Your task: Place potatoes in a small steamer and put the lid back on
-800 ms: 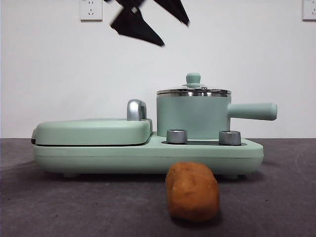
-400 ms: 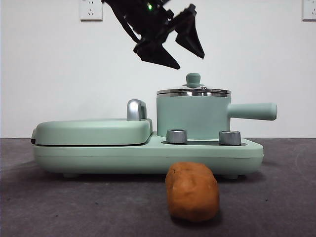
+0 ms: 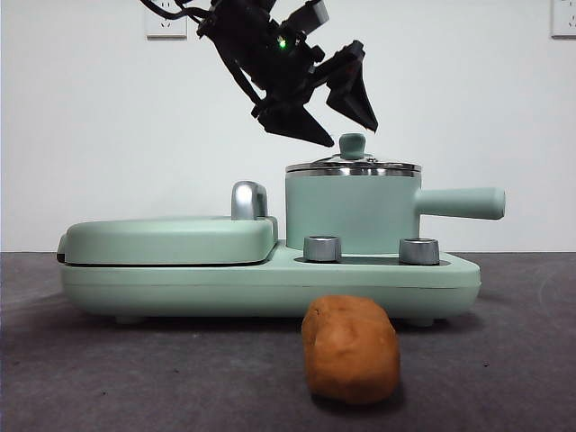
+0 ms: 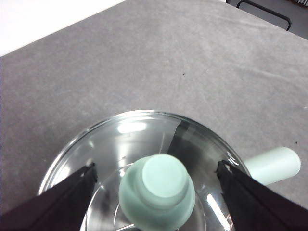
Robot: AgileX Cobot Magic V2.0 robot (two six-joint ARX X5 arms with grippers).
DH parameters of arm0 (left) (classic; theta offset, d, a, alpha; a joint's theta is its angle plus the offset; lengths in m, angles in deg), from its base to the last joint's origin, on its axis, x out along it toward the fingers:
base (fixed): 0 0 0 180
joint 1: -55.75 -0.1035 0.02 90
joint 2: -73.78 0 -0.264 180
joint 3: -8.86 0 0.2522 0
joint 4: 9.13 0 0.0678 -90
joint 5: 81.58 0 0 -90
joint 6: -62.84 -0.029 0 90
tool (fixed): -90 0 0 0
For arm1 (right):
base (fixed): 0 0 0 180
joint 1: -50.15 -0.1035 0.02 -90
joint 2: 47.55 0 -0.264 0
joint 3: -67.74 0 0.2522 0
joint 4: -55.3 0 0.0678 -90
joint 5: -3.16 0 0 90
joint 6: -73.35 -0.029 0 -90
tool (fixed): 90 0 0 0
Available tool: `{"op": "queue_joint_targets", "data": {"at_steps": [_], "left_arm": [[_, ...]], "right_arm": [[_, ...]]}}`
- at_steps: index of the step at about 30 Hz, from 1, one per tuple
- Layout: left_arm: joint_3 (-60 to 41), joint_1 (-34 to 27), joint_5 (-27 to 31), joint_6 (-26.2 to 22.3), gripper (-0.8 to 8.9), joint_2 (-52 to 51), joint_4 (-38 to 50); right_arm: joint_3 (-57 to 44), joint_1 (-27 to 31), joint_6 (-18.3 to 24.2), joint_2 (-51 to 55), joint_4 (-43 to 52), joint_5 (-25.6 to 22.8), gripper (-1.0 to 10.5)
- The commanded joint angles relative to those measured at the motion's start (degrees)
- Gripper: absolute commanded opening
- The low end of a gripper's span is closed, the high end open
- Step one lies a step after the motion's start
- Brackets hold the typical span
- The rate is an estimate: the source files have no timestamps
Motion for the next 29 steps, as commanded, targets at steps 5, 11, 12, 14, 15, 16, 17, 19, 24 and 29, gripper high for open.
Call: {"op": "queue_joint_targets", "data": {"at_steps": [5,11,12,14,15,16,17,19,24,29], "left_arm": [[1.77,0.61,0.15,-2.56,4.0,2.43,0.26],[1.77,1.16,0.17,-8.61,2.61,2.43,-0.35],[1.77,1.22,0.17,-9.46,2.44,2.43,-0.63],[1.77,1.46,0.17,-10.8,2.39,2.43,-1.03],[1.77,1.51,0.17,-10.91,2.38,2.49,-1.01],[1.77,1.51,0.17,-10.88,2.37,2.54,-0.9],[1.77,1.51,0.17,-10.86,2.29,2.54,-0.87],[1.77,1.51,0.17,-10.88,1.64,2.56,-0.87],[1.77,1.51,0.17,-10.8,0.86,2.56,-0.81],[1.79,1.51,0.17,-10.56,0.86,2.51,-0.7]], "right_arm": [[0.94,0.0,0.68,-0.28,0.24,0.22,4.9],[0.94,0.0,0.7,-0.28,0.26,0.2,4.9],[0.94,0.0,0.68,-0.28,0.26,0.2,4.9],[0.94,0.0,0.68,-0.28,0.26,0.2,4.9],[0.94,0.0,0.68,-0.28,0.26,0.2,4.9],[0.94,0.0,0.68,-0.28,0.24,0.2,4.9],[0.94,0.0,0.68,-0.28,0.26,0.2,4.9],[0.94,0.0,0.66,-0.28,0.24,0.2,4.9],[0.94,0.0,0.63,-0.28,0.22,0.2,4.9],[0.94,0.0,0.66,-0.28,-0.22,0.17,4.9]]}}
